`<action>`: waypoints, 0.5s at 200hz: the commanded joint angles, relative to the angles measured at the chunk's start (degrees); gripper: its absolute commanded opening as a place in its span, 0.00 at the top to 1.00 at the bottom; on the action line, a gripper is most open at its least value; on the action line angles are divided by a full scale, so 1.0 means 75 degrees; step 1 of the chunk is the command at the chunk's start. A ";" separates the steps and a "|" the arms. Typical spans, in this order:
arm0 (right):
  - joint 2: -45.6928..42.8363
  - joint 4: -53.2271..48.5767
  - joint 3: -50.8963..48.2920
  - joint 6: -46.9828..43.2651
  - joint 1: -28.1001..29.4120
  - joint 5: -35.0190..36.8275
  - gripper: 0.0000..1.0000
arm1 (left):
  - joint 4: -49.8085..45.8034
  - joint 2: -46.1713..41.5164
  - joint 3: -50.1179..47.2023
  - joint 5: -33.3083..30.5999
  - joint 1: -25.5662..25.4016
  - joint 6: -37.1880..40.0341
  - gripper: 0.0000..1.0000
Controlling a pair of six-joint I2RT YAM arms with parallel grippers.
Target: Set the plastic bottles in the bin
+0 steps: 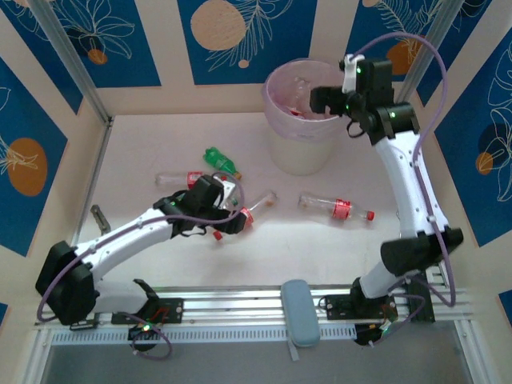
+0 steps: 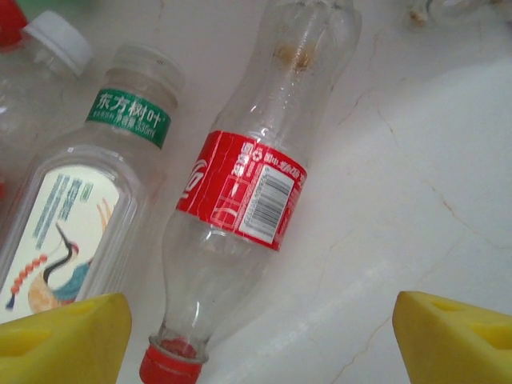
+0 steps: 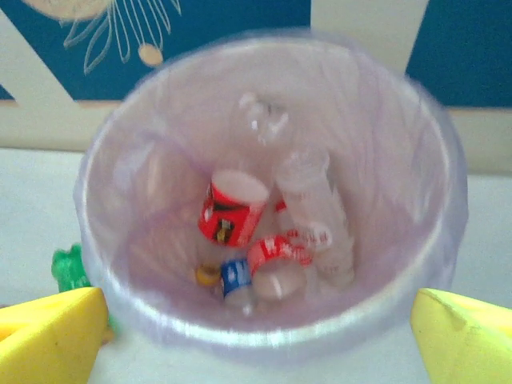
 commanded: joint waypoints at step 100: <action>-0.3893 0.0734 -0.5868 0.2155 -0.0014 -0.1512 0.03 | -0.1418 0.2860 0.2184 -0.0154 -0.0315 0.1379 0.24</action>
